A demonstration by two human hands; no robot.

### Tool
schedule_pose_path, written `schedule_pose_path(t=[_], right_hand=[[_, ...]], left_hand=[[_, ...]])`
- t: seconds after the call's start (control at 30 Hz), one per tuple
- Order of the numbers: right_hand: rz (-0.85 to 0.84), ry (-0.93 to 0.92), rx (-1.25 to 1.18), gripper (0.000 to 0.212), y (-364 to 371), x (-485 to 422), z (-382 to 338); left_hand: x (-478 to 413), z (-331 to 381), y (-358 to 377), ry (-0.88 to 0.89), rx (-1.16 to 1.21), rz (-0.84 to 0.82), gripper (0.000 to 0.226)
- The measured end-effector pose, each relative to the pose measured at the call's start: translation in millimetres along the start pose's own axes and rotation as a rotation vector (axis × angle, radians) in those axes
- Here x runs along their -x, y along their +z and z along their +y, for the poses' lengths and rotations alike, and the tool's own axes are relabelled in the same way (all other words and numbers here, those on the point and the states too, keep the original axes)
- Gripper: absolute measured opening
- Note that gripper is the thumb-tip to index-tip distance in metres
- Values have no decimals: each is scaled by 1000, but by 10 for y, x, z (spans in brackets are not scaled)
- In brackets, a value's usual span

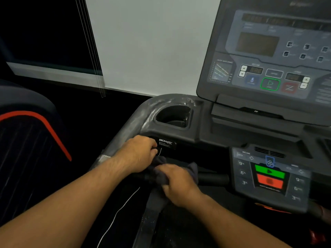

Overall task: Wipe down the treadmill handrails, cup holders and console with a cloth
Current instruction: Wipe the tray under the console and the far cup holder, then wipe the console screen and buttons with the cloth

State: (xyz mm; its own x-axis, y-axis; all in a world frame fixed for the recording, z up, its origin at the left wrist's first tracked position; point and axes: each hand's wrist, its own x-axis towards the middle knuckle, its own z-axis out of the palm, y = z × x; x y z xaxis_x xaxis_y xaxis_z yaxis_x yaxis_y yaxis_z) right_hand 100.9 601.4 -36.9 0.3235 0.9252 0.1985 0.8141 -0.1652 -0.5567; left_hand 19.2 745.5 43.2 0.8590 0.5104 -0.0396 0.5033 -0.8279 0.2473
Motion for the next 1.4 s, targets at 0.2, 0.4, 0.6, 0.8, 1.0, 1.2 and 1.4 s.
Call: schedule_pose_path(t=[0.2, 0.4, 0.6, 0.8, 1.0, 1.2, 1.4], right_hand=[[361, 455, -568, 9, -383, -148, -83], [448, 682, -1145, 53, -718, -170, -43], [562, 702, -1213, 35, -1144, -255, 123], [556, 482, -548, 32, -1693, -168, 704], [596, 404, -512, 35, -2372, -146, 1157], [418, 312, -782, 40, -2921, -32, 1414], [399, 96, 366, 27, -3215, -22, 1685]], left_hand=[[17, 217, 39, -73, 456, -35, 41], [-90, 455, 125, -132, 1176, -245, 35], [-411, 704, 72, -104, 1178, 172, 27], [-771, 954, -463, -96, 1191, 551, 21], [-1016, 1390, -746, -241, 1197, 662, 31], [-1196, 1708, -710, -363, 971, 713, 18], [-1264, 1964, -758, -239, 1237, 728, 23]])
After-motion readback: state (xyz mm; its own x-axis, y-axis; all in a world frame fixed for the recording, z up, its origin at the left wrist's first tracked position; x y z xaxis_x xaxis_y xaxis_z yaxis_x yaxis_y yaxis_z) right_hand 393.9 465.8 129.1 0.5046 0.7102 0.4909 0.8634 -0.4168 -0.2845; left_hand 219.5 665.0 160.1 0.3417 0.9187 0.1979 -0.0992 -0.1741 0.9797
